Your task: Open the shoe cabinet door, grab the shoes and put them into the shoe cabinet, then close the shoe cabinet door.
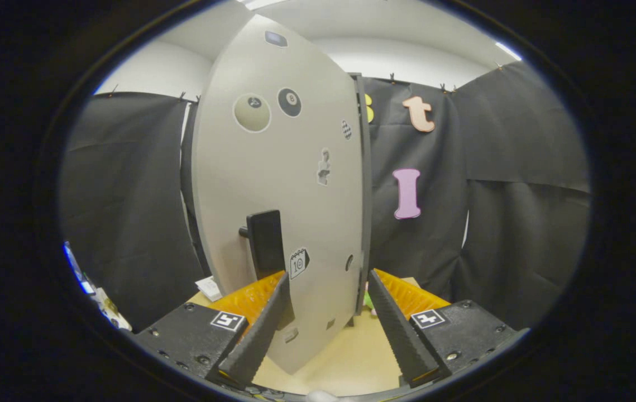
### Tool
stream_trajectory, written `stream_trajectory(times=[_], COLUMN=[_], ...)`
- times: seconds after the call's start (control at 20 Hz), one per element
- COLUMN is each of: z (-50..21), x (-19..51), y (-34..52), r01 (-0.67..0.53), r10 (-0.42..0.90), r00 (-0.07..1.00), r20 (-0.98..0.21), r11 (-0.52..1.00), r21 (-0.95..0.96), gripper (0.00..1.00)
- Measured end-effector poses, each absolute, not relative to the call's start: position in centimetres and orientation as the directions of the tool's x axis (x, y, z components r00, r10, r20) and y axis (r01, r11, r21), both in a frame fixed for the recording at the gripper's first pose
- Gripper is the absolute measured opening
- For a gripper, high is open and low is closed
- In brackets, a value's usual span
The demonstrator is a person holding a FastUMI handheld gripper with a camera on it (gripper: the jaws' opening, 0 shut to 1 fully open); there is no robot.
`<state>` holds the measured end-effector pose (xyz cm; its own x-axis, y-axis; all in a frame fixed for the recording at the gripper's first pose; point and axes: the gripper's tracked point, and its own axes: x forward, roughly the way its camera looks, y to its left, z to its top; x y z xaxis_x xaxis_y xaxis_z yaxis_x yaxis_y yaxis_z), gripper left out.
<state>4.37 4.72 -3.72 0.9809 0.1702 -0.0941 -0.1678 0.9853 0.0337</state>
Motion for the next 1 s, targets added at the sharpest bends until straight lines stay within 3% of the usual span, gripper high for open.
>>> stream_trajectory(times=[0.4, 1.0], z=[-4.4, -5.1], x=[7.3, 4.3], y=[13.7, 14.2], r01=[-0.296, -0.298], r10=[0.298, 0.300], r00=[0.948, 0.950], r20=[-0.109, -0.084], r11=[0.955, 0.954], r21=[0.031, 0.038], gripper=[0.94, 0.94])
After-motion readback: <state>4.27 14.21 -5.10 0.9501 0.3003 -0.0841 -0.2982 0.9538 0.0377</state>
